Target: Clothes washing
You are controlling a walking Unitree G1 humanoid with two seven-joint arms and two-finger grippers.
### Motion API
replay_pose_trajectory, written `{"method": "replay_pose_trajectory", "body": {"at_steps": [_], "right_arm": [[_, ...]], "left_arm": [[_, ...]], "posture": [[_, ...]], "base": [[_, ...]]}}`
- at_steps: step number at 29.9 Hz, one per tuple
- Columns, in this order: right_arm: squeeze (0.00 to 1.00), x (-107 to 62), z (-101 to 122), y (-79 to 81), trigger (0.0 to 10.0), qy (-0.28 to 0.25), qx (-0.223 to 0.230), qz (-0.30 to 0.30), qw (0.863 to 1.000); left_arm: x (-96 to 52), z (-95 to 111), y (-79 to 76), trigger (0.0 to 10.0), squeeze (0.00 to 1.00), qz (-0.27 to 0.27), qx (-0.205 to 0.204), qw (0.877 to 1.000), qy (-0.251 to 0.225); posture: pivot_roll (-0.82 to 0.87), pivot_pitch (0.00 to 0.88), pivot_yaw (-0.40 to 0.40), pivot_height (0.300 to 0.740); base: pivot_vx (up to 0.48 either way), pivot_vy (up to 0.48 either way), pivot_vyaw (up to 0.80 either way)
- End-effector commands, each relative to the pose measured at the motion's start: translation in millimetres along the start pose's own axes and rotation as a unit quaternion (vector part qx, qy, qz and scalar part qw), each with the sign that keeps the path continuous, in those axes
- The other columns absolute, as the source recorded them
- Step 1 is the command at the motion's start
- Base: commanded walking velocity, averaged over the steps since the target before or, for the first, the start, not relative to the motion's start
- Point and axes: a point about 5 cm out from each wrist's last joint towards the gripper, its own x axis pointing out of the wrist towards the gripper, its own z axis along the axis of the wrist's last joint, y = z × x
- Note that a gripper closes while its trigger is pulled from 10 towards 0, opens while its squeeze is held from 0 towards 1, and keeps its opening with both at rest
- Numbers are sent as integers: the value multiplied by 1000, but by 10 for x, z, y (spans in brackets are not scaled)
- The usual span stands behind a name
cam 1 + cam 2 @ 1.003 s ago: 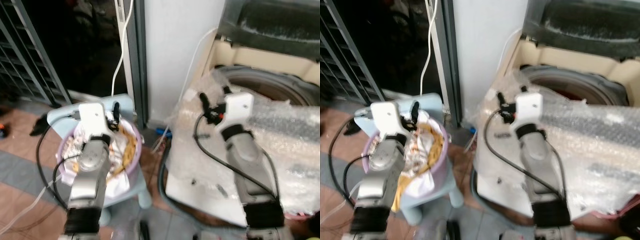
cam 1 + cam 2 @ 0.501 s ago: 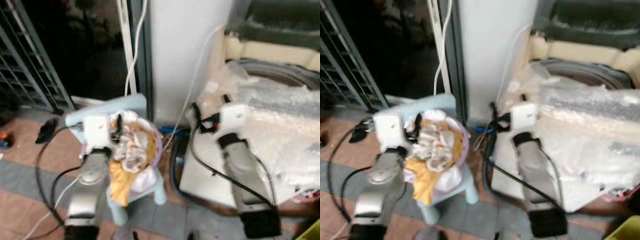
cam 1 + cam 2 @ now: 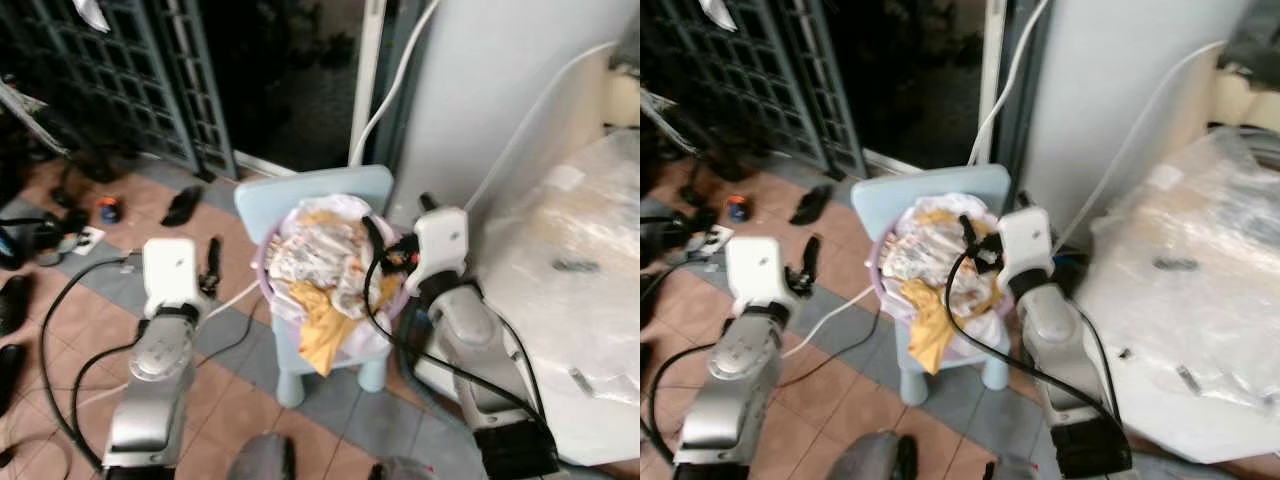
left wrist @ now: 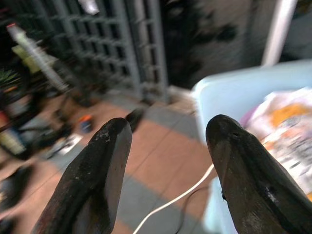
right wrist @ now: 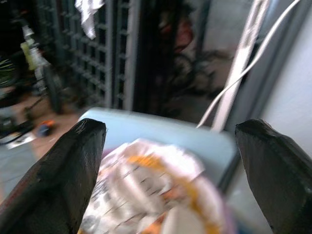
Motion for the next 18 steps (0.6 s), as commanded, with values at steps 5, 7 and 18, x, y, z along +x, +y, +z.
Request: {"method": "replay_pose_trajectory", "body": {"at_steps": [5,7,18], "right_arm": [[788,22,-178,42,10000,64,-5,13,998],[0,37,-342,42,10000,125,-33,28,991],[0,43,-546,23,10000,200,-63,84,974]], "left_arm": [[-21,35,-86,10000,0,-17,-8,1000,-6],[-14,44,-118,10000,0,-21,-11,1000,-7],[-24,8,-117,10000,0,-20,-13,1000,5]], "posture": [[38,117,58,740],[34,117,56,740],[23,146,51,740]], "base": [[0,0,205],[292,0,0],[394,0,0]]}}
